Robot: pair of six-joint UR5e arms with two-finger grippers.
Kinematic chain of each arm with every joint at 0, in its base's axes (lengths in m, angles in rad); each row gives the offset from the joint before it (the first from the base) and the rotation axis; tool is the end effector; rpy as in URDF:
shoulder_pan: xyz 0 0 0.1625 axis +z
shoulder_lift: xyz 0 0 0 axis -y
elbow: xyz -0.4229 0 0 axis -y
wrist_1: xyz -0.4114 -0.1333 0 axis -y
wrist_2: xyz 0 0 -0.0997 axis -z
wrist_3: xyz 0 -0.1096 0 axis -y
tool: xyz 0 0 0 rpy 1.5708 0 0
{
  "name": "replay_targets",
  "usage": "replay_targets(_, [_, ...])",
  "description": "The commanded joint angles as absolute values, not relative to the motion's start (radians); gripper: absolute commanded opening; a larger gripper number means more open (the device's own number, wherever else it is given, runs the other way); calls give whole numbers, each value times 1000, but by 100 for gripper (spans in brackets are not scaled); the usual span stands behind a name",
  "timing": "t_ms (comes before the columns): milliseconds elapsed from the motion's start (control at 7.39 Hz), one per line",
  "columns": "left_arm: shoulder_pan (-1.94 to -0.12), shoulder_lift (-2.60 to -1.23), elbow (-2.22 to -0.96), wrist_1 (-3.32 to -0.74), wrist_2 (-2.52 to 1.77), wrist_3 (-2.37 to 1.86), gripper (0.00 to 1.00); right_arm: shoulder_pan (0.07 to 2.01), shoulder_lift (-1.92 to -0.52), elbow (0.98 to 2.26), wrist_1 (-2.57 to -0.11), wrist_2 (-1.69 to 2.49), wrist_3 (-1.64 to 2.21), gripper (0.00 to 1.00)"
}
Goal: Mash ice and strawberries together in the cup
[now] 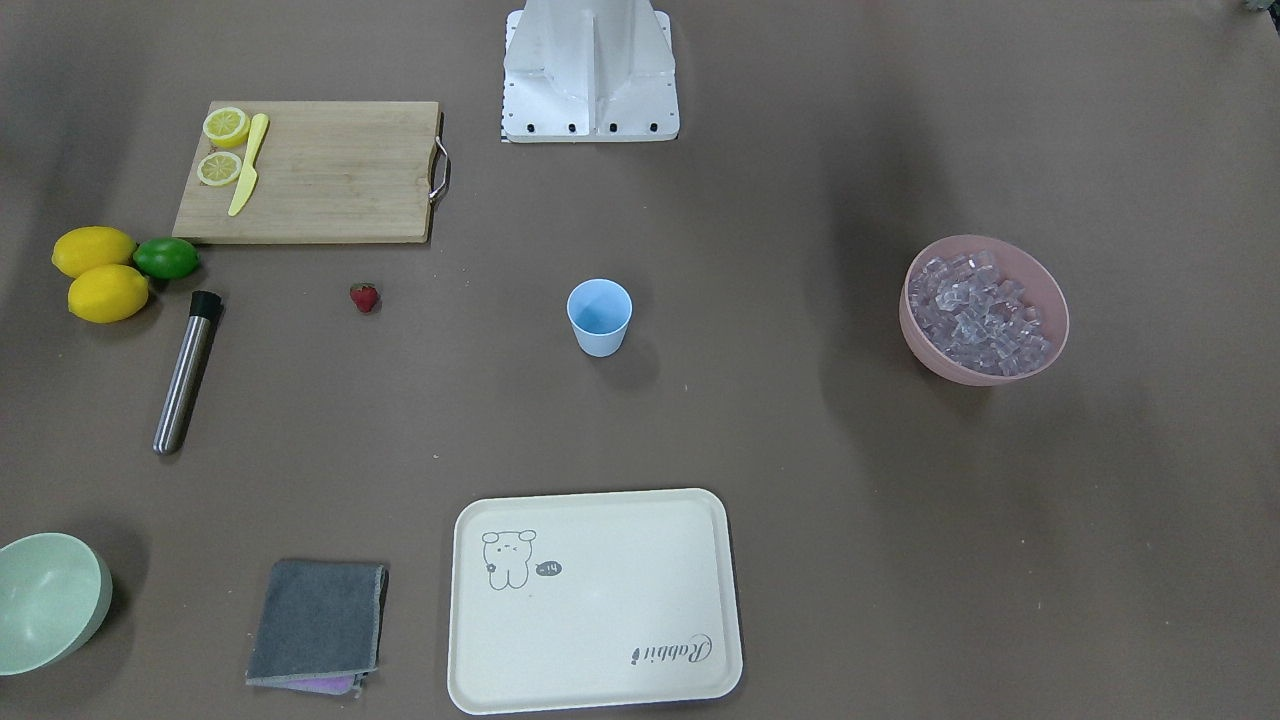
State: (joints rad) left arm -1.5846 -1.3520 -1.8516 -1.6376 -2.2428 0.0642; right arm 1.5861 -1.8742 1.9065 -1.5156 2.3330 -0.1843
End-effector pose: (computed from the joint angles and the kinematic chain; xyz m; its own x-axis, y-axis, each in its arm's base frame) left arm -0.0710 -0.4278 0.6221 0.7829 0.1326 -0.6079 -0.0366 0.9851 0.1678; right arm 0.0636 -0.3902 0.6231 0.7147 -0.2310 0.6602 0.1177 0.9702 0.2120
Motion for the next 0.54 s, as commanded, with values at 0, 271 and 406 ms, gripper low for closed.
replay_targets(0, [-1585, -1348, -1847, -1651, -2243, 61, 98, 1586, -1875, 1904, -1514, 2345, -179, 100])
replay_targets(271, [-1585, -1351, -1844, -1652, -2243, 58, 98, 1586, -1873, 1904, -1514, 2345, -178, 100])
replay_targets(406, [-1585, -1353, -1845, -1654, -2243, 57, 98, 1586, -1873, 1904, -1514, 2345, -178, 100])
